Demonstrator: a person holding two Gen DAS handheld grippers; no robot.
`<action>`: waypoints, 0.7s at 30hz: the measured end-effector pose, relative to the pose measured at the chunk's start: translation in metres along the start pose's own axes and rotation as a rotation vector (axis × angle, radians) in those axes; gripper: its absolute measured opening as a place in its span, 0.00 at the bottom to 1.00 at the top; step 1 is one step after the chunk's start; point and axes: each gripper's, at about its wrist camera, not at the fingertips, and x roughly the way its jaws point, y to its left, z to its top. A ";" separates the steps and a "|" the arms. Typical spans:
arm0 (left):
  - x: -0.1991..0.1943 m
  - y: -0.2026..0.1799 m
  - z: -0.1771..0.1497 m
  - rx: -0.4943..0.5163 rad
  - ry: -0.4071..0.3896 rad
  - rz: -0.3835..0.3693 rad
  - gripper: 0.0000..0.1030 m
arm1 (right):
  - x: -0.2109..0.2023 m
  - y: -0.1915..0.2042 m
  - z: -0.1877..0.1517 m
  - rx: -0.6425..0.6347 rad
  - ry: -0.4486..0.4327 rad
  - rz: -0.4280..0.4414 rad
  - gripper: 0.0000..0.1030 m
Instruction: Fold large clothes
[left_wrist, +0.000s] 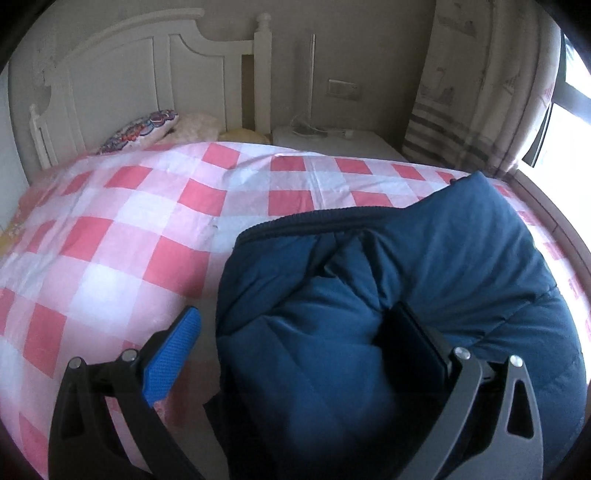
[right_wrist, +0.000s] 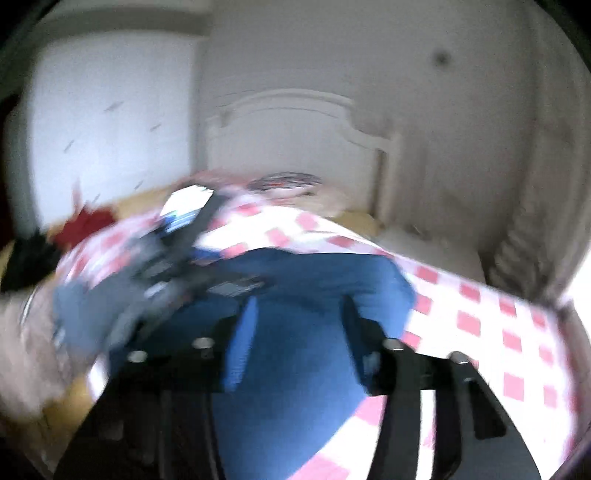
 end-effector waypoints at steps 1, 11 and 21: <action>-0.001 0.000 0.000 0.001 -0.003 0.008 0.98 | 0.010 -0.016 0.006 0.051 0.003 -0.010 0.41; -0.004 0.003 0.000 -0.020 -0.027 0.079 0.98 | 0.184 -0.047 0.014 0.007 0.323 -0.022 0.37; -0.056 -0.002 0.037 -0.004 -0.075 0.093 0.97 | 0.203 -0.054 0.011 0.035 0.382 -0.002 0.37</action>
